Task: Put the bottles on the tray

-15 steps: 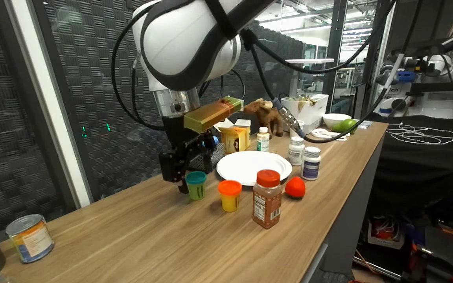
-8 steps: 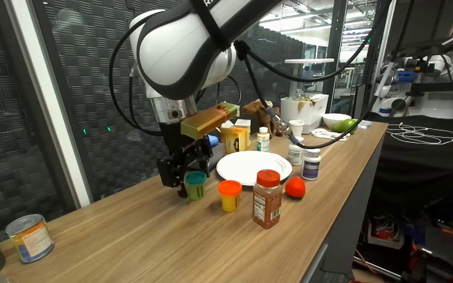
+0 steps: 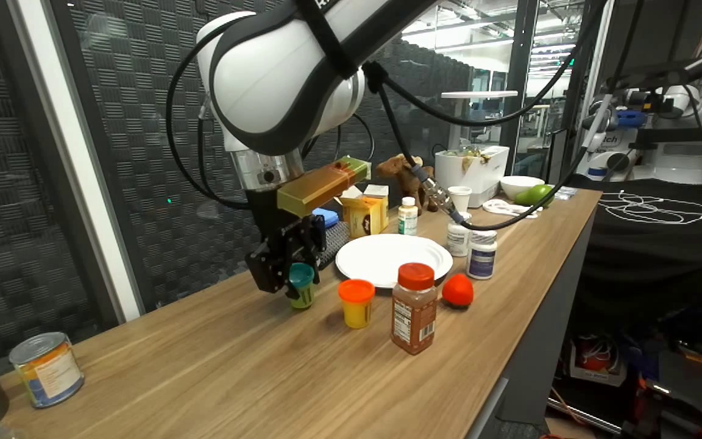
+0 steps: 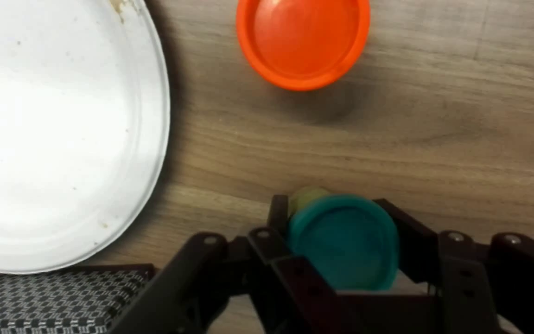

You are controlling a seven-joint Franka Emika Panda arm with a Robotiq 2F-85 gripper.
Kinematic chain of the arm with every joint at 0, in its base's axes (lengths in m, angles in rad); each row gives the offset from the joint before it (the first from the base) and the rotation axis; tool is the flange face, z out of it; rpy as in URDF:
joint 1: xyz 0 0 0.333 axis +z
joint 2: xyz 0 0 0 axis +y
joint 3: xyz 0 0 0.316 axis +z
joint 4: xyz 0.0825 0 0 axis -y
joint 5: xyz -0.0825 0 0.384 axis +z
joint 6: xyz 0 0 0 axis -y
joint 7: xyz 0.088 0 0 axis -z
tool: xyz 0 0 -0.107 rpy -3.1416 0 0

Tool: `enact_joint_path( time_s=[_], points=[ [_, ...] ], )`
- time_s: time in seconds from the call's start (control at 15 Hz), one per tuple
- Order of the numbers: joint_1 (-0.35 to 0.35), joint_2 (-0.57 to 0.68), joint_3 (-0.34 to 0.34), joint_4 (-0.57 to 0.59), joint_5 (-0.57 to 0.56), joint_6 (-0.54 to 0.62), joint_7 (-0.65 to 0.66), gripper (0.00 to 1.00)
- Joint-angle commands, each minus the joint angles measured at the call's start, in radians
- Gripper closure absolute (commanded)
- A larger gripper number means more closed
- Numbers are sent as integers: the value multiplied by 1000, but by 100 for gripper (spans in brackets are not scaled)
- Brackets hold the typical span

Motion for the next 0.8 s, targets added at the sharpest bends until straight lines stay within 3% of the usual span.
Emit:
enact_joint_path(
  time_s=[0.0, 0.4, 0.73],
  points=[
    [-4, -87, -26, -62, -2, 28, 35, 76],
    [-102, -222, -70, -207, 55, 127, 61, 76],
    [-196, -208, -67, -243, 161, 183, -9, 76]
  ],
)
